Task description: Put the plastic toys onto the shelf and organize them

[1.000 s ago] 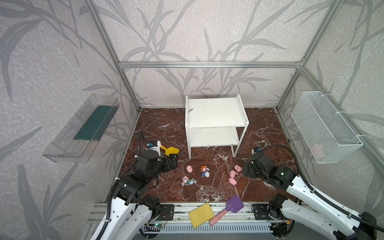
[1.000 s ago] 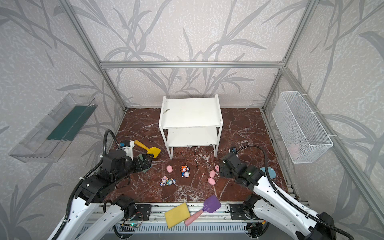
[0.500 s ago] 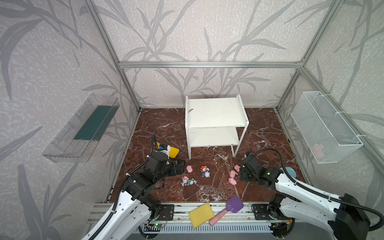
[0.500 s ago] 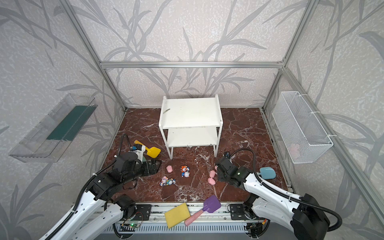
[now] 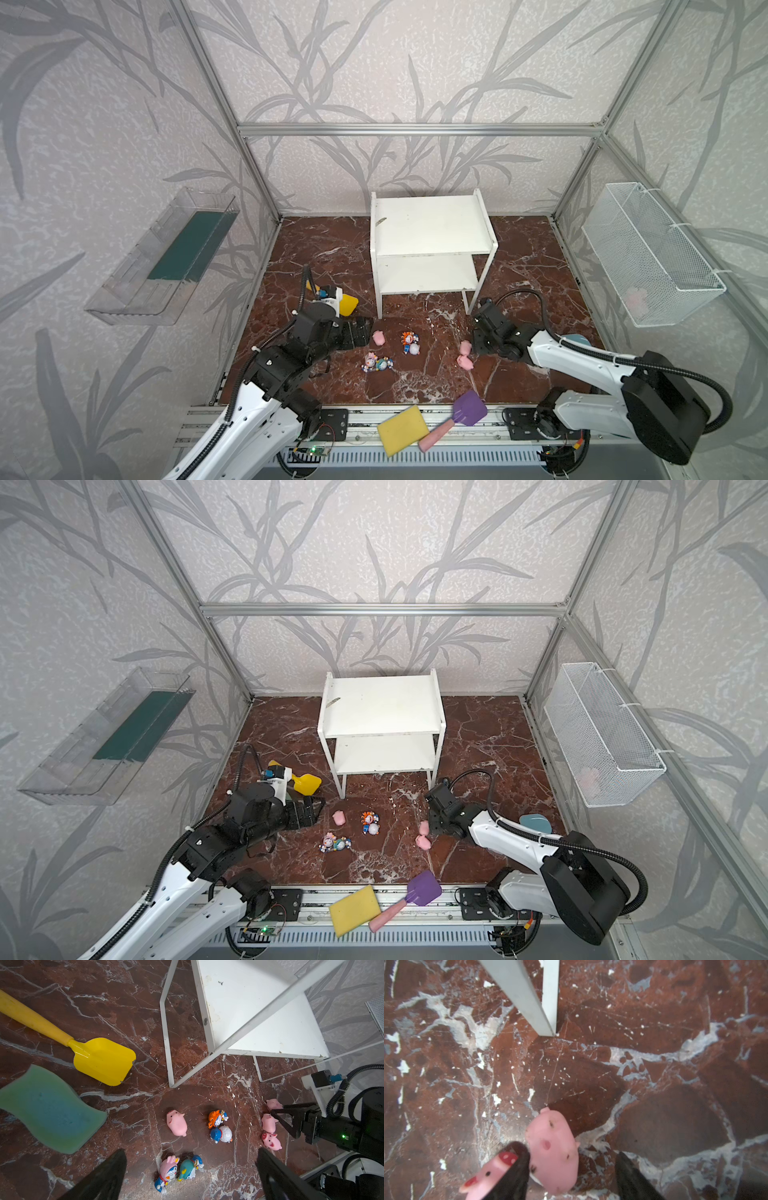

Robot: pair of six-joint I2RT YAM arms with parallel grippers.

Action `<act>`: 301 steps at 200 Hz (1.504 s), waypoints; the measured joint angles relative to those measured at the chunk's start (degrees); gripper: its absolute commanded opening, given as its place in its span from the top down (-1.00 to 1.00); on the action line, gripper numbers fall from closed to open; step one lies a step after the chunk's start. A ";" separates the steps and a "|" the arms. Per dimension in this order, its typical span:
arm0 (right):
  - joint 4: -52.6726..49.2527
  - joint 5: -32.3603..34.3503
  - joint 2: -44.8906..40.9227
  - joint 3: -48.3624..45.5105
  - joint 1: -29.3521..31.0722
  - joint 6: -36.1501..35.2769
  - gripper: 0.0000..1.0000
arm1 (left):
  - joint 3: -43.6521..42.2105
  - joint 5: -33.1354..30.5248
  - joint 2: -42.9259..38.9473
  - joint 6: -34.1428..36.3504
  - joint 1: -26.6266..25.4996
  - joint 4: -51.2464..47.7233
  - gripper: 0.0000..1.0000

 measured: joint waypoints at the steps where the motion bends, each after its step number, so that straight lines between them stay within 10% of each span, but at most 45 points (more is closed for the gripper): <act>1: 0.00 0.02 0.07 0.07 -0.04 -0.15 -0.01 | -0.02 0.02 0.00 0.00 -0.02 0.00 -0.99; 49: 0.90 -3.50 0.35 0.85 -0.31 -1.84 0.52 | -0.50 0.55 -0.17 0.11 -0.31 0.42 -0.98; 151: 1.88 -12.83 -11.72 -2.56 1.90 -3.80 1.00 | -2.97 -0.24 0.94 1.51 -7.02 3.91 -0.97; 301: 12.72 -43.98 -26.49 -2.01 8.79 -0.68 0.94 | -5.31 1.07 13.18 9.84 -32.24 24.39 -0.92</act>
